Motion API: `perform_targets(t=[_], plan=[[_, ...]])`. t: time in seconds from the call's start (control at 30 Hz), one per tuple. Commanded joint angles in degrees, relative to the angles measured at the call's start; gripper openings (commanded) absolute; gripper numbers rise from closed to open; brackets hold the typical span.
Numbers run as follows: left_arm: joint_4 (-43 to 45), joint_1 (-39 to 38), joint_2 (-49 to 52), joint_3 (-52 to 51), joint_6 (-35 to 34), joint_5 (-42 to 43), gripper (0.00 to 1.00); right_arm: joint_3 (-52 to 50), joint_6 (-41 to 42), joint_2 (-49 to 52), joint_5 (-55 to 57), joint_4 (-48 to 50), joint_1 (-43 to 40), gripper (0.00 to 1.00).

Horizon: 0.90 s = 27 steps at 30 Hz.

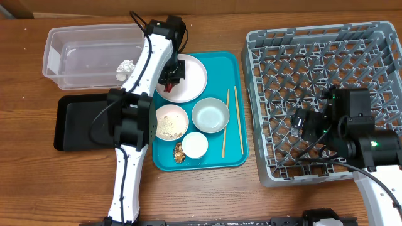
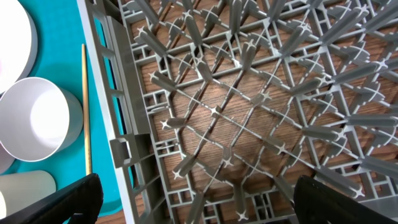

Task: Sort waste into correct bins and load items into the dishwasher
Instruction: 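Drop the red wrapper into the clear plastic bin with the left gripper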

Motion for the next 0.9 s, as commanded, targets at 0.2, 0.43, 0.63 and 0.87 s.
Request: perform_targets(t=[0.2, 0.43, 0.63, 0.87], plan=[[-0.26, -0.11, 0.22, -0.26, 0.48, 0.22, 0.04, 1.6, 0.07, -0.48, 0.37, -0.28, 0.31, 1.0], [-1.66, -0.04, -4.68, 2.03, 0.94, 0.22, 0.04, 1.6, 0.07, -0.48, 0.37, -0.72, 0.31, 1.0], [3.19, 0.87, -13.92, 2.86, 4.57, 0.04, 0.04, 1.6, 0.07, -0.46, 0.39, -0.7, 0.31, 1.0], [6.95, 6.1, -21.0, 2.86, 5.79, 0.0, 0.04, 1.6, 0.07, -0.48, 0.39, -0.7, 0.31, 1.0]])
